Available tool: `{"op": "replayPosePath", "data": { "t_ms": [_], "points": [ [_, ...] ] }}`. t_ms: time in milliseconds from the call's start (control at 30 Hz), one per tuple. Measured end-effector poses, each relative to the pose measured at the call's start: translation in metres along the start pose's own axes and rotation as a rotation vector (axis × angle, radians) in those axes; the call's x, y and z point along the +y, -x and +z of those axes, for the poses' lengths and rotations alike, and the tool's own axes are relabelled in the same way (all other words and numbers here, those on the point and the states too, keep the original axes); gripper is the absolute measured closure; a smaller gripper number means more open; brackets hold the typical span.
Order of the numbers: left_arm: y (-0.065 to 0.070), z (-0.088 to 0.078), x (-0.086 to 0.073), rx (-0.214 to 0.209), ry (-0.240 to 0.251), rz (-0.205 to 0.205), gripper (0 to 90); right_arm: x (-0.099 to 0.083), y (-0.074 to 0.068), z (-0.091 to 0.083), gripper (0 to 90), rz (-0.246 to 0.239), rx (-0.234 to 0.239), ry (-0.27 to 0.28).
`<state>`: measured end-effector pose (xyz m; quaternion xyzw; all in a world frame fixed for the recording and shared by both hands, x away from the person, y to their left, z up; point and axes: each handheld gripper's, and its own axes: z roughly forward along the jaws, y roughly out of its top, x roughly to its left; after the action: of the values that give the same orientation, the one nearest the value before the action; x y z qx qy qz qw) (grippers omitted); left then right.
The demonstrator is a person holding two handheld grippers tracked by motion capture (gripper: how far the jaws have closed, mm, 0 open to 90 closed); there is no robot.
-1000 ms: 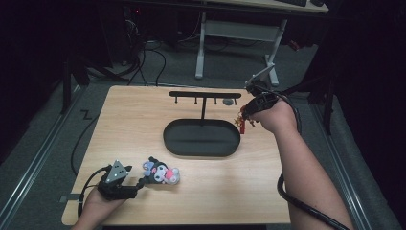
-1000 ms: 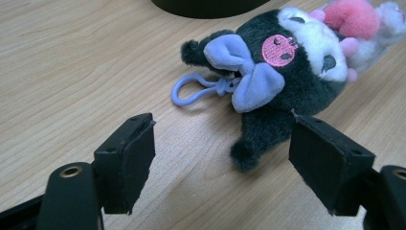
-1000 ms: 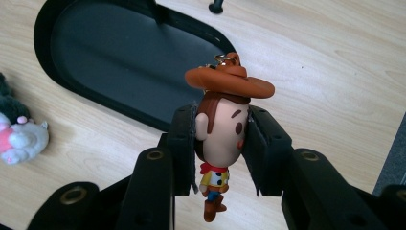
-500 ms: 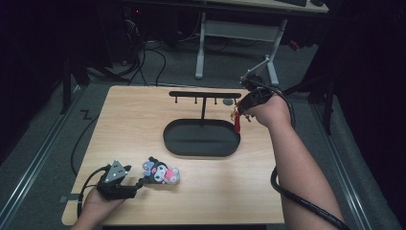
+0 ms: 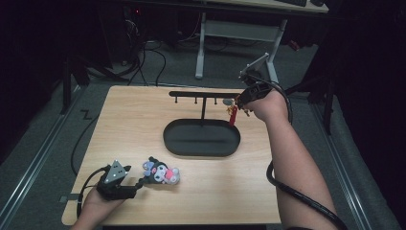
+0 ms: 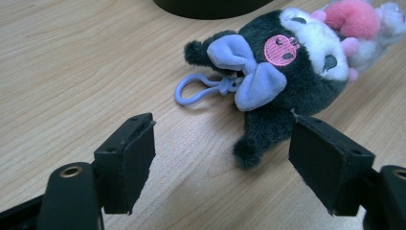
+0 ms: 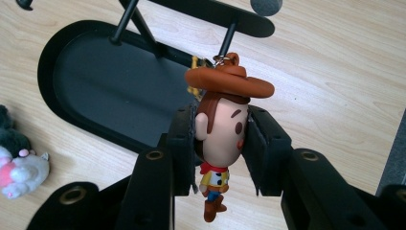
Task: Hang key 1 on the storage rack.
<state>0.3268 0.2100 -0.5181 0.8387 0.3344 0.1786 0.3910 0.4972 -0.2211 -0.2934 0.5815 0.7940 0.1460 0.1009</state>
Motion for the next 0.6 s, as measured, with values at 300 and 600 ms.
{"op": "replayPosePath", "data": {
  "t_ms": [300,600],
  "points": [
    [0.0,0.001,0.0,-0.005,-0.01,0.004,24.4,-0.001,0.004,0.01,66.5,0.018,-0.002,-0.007],
    [0.001,0.002,0.0,-0.005,-0.009,0.006,24.4,-0.01,0.013,0.027,66.3,0.038,0.004,-0.026]
  ]
}}
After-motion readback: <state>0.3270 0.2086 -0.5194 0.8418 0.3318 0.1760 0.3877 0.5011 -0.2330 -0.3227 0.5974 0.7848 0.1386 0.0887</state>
